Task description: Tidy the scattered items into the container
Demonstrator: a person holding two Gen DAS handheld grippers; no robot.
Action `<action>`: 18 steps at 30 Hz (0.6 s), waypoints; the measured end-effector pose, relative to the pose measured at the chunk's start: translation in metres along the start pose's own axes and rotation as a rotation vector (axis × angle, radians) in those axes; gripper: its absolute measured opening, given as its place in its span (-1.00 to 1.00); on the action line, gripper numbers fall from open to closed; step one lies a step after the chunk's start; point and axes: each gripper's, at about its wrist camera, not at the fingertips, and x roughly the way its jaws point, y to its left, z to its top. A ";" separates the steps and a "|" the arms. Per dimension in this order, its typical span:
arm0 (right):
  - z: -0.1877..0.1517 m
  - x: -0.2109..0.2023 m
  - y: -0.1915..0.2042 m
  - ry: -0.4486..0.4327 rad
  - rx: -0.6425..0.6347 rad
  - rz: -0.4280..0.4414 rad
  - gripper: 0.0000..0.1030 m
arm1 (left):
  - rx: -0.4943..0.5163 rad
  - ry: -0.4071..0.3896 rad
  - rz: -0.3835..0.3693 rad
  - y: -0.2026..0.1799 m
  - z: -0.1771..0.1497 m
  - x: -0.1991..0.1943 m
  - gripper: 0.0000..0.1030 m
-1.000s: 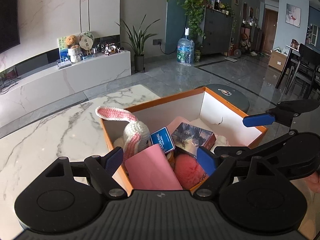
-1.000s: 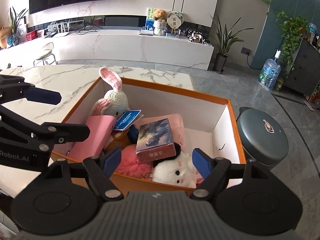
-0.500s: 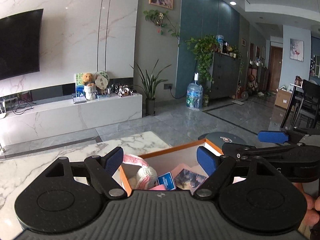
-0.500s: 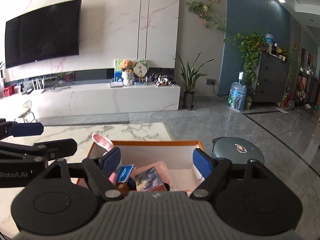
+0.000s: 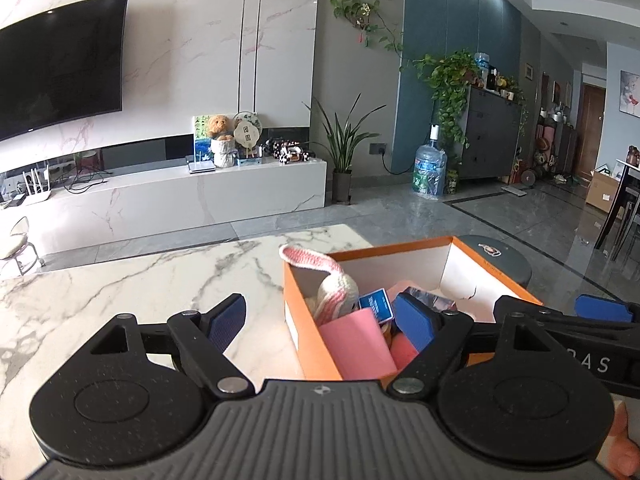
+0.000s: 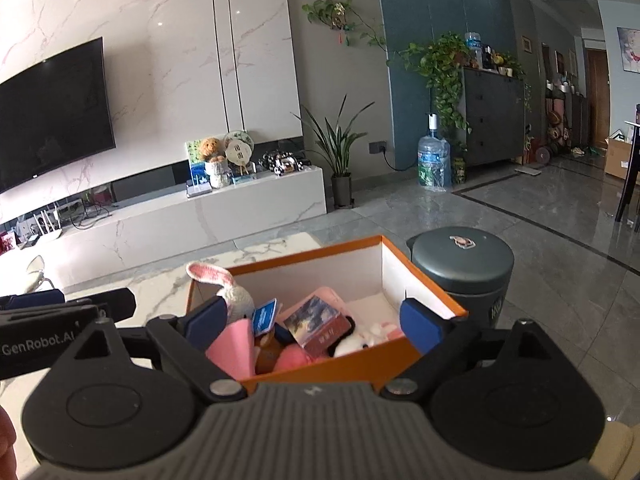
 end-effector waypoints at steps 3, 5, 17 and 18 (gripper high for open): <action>-0.015 -0.003 0.003 0.013 0.002 -0.035 0.83 | -0.004 0.028 0.009 0.003 -0.011 0.000 0.87; -0.023 -0.004 0.004 0.026 0.017 -0.054 0.83 | 0.008 0.039 0.022 0.003 -0.016 -0.002 0.87; -0.046 -0.015 0.013 0.007 -0.006 -0.143 0.83 | -0.002 0.049 0.058 0.004 -0.035 -0.013 0.87; -0.046 -0.017 0.014 -0.002 -0.013 -0.146 0.83 | -0.001 0.047 0.062 0.005 -0.035 -0.014 0.87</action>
